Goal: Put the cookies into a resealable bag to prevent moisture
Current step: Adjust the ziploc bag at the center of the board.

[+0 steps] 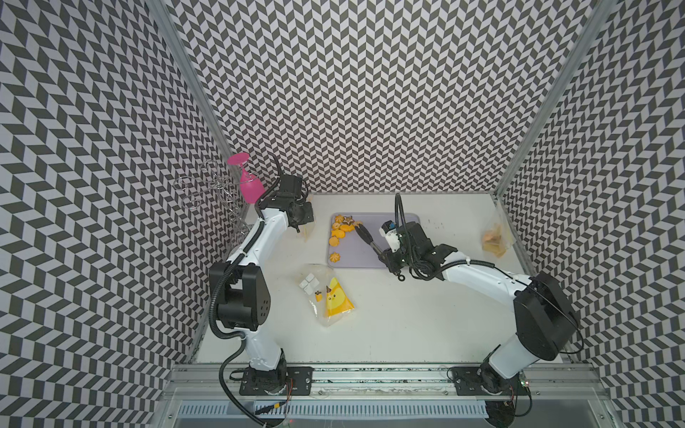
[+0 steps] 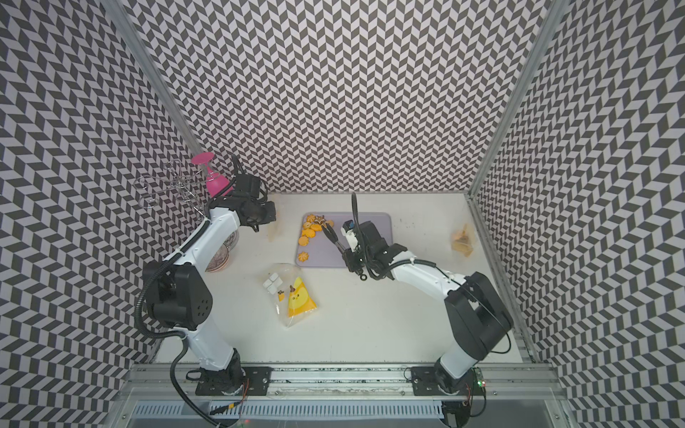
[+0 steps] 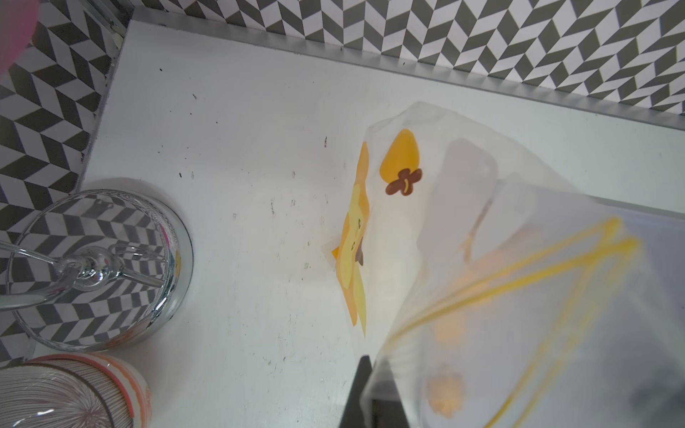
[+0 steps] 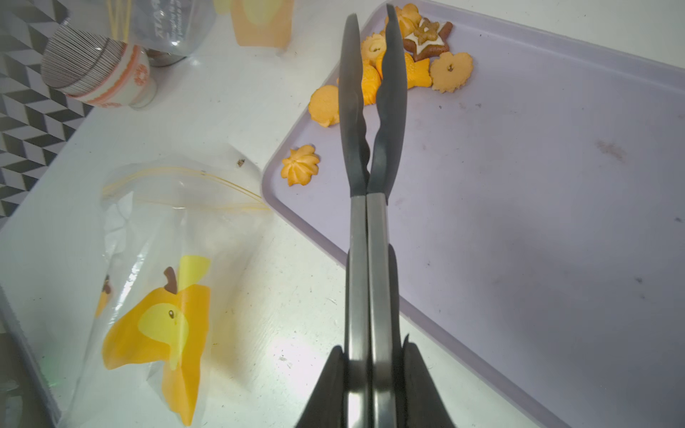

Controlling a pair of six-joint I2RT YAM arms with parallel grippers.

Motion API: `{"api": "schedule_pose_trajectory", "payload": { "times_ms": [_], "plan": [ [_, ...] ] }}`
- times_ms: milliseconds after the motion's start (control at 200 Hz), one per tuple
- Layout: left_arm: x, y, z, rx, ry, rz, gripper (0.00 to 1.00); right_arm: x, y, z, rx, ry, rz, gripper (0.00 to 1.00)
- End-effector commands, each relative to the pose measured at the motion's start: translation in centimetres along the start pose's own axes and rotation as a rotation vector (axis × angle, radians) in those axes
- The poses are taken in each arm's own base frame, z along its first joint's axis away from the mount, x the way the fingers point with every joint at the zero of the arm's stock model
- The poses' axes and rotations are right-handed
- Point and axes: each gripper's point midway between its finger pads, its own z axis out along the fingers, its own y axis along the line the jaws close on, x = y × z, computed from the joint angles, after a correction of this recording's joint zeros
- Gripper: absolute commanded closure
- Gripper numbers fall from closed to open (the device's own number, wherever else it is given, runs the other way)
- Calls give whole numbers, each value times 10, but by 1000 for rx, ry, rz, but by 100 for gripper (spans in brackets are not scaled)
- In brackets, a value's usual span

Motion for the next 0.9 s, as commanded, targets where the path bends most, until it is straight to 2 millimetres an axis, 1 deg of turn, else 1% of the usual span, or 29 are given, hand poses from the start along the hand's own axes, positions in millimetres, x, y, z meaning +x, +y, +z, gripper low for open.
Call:
{"api": "schedule_pose_trajectory", "payload": {
  "times_ms": [0,55,120,180,220,255,315,355,380,451,506,596,641,706,776,841,891],
  "plan": [
    [-9,12,-12,-66,-32,-5,100,-17,-3,-1,56,-44,-49,81],
    [-17,29,-27,-175,-66,-11,100,-19,-6,-2,73,-51,-37,82],
    [-29,45,-50,-303,-122,-13,100,-19,-9,-5,94,-58,-19,83],
    [-36,57,-69,-428,-153,2,100,-20,-11,-9,102,-69,-3,84],
    [-38,63,-77,-521,-154,27,100,-20,-11,-11,103,-74,7,84],
    [-36,69,-81,-608,-137,54,100,-19,-11,-13,104,-78,13,84],
    [-30,81,-81,-765,-80,101,100,-19,-11,-16,103,-82,19,84],
    [-25,88,-78,-856,-49,122,100,-19,-10,-17,101,-81,23,84],
    [-22,89,-72,-871,-29,135,100,-19,-10,-17,100,-82,26,84],
    [-9,79,-43,-811,41,169,100,-18,-8,-20,92,-84,26,84],
    [0,66,-22,-766,90,200,100,-16,-8,-20,87,-78,22,84],
    [14,36,16,-603,156,219,100,-11,-4,-17,65,-61,7,84],
    [19,22,29,-522,181,219,100,-8,-1,-13,51,-48,-3,84],
    [21,3,38,-411,185,208,100,-3,6,-8,37,-29,-27,84],
    [19,-15,40,-280,166,191,100,2,15,-2,25,-10,-58,84],
    [17,-21,38,-191,144,153,100,6,22,6,19,15,-87,84],
    [16,-20,36,-141,132,126,100,7,27,9,17,26,-110,84]
  ]
}}
